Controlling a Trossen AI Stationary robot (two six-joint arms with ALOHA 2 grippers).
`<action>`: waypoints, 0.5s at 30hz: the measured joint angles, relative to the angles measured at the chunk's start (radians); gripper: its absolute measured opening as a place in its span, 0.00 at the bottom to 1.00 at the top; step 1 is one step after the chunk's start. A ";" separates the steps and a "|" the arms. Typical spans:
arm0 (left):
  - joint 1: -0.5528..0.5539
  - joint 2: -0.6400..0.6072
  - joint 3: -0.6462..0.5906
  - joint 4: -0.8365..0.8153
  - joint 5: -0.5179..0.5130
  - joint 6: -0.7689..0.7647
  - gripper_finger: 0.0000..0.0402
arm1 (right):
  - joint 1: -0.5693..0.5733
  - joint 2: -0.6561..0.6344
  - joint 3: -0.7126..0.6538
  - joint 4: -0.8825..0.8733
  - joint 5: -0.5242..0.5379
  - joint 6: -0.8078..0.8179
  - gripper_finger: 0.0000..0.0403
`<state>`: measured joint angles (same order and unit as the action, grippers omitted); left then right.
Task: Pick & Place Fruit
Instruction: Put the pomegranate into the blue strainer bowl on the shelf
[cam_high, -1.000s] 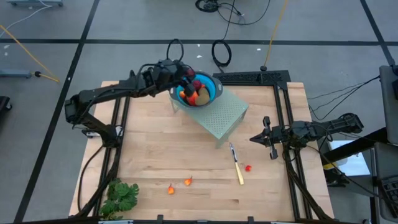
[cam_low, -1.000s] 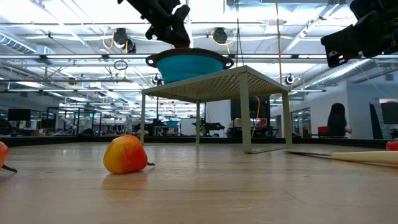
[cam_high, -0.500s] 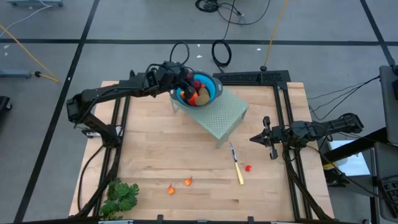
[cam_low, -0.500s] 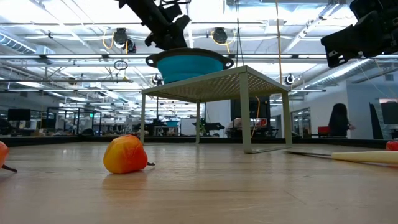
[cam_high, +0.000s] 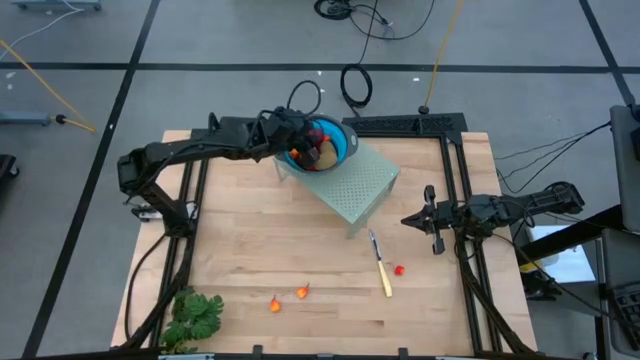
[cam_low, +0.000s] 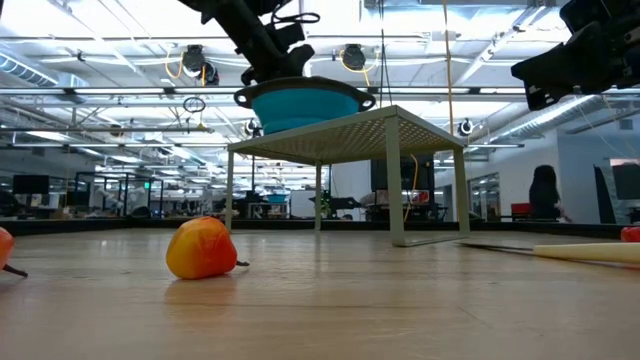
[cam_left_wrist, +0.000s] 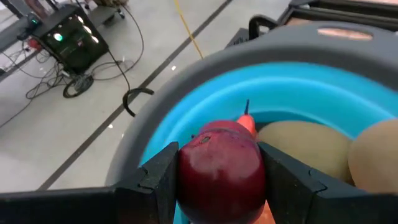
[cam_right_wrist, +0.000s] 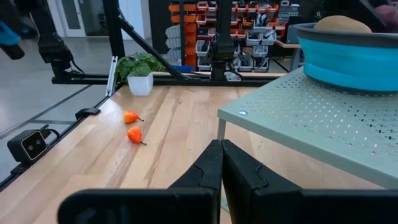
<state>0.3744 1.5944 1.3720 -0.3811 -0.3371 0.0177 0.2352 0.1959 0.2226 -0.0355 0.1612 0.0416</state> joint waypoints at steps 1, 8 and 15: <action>-0.001 0.002 0.000 0.009 -0.005 0.001 0.46 | 0.000 0.000 0.000 0.000 0.000 0.000 0.00; -0.004 0.006 0.001 0.009 -0.012 0.005 0.46 | 0.000 0.000 0.000 0.000 0.000 -0.001 0.00; -0.004 0.006 0.001 0.007 -0.013 0.005 0.46 | 0.000 0.000 0.000 0.000 0.000 -0.001 0.00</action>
<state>0.3706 1.6001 1.3727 -0.3737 -0.3496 0.0227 0.2352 0.1959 0.2226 -0.0357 0.1612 0.0410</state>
